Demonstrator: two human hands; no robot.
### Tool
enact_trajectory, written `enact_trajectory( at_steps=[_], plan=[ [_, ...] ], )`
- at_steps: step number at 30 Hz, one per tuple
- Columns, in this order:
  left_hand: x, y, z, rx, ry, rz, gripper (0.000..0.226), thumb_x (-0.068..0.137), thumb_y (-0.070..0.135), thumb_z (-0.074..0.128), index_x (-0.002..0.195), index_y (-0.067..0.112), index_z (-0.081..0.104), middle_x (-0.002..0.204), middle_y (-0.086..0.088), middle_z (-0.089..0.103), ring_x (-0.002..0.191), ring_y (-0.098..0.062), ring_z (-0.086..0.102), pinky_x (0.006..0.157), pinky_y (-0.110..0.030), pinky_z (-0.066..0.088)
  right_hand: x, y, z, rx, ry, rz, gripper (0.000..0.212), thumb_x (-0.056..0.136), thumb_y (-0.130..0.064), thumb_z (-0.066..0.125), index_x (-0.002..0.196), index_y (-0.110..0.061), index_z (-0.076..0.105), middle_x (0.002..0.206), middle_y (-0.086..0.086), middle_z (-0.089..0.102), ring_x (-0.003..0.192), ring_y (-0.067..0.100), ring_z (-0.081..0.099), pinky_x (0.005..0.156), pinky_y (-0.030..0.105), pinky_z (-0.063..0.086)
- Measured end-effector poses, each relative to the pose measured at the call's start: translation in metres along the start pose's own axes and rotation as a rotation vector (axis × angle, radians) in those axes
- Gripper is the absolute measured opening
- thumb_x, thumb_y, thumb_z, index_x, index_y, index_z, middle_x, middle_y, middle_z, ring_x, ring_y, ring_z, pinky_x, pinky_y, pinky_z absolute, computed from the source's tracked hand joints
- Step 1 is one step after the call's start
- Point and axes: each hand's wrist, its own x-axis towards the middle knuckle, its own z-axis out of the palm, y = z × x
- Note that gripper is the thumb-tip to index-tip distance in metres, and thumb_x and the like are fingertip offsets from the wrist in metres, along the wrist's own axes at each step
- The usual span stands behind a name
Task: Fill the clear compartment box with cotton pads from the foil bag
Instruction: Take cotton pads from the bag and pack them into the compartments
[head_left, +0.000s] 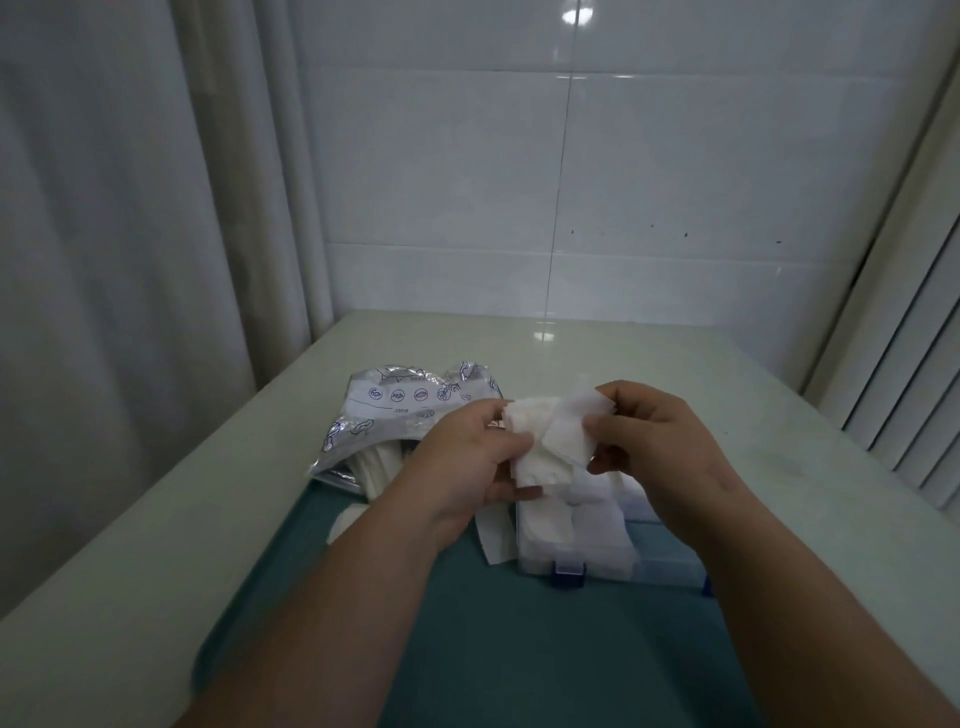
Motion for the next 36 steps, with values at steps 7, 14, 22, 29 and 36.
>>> enact_trajectory(
  at_steps=[7,14,22,29,36],
  plan=[
    [-0.001,-0.002,0.004,0.059,0.113,0.118,0.02,0.087,0.008,0.067,0.107,0.012,0.065,0.094,-0.014,0.074,0.079,-0.025,0.071,0.065,-0.039,0.06,-0.001,-0.004,0.001,0.02,0.02,-0.04,0.019,0.081,-0.003,0.073,0.095,-0.013,0.066,0.064,0.006,0.068,0.048,0.008,0.058,0.049,0.015,0.048],
    [-0.003,-0.002,0.01,0.026,0.081,0.108,0.02,0.085,0.004,0.066,0.103,0.01,0.062,0.088,-0.016,0.074,0.076,-0.026,0.071,0.067,-0.036,0.058,0.001,-0.001,0.006,-0.086,0.13,-0.05,0.014,0.076,-0.006,0.079,0.083,-0.008,0.067,0.071,0.01,0.07,0.053,0.012,0.065,0.053,0.022,0.057],
    [-0.005,0.0,0.015,-0.007,0.098,0.13,0.027,0.087,-0.001,0.064,0.107,0.012,0.054,0.088,-0.015,0.069,0.075,-0.026,0.07,0.068,-0.041,0.06,0.004,0.002,-0.001,-0.343,0.132,-0.011,0.026,0.075,-0.029,0.08,0.087,-0.022,0.058,0.09,-0.003,0.065,0.076,0.016,0.061,0.065,0.03,0.053],
    [-0.006,-0.008,0.021,0.142,0.091,0.199,0.03,0.086,0.0,0.066,0.099,0.017,0.044,0.08,-0.012,0.067,0.067,-0.022,0.067,0.059,-0.035,0.057,0.0,-0.008,-0.017,-0.338,-0.01,0.181,0.026,0.078,-0.017,0.078,0.089,-0.013,0.055,0.088,0.008,0.071,0.07,0.021,0.066,0.055,0.025,0.05],
    [-0.006,-0.015,0.025,0.642,0.087,0.351,0.018,0.087,0.02,0.065,0.078,0.029,0.052,0.06,0.0,0.057,0.055,-0.014,0.049,0.059,-0.035,0.047,0.0,-0.009,-0.03,-0.408,-0.083,0.265,0.019,0.078,-0.012,0.078,0.08,-0.008,0.059,0.074,0.009,0.072,0.058,0.015,0.067,0.06,0.027,0.059]
  ],
)
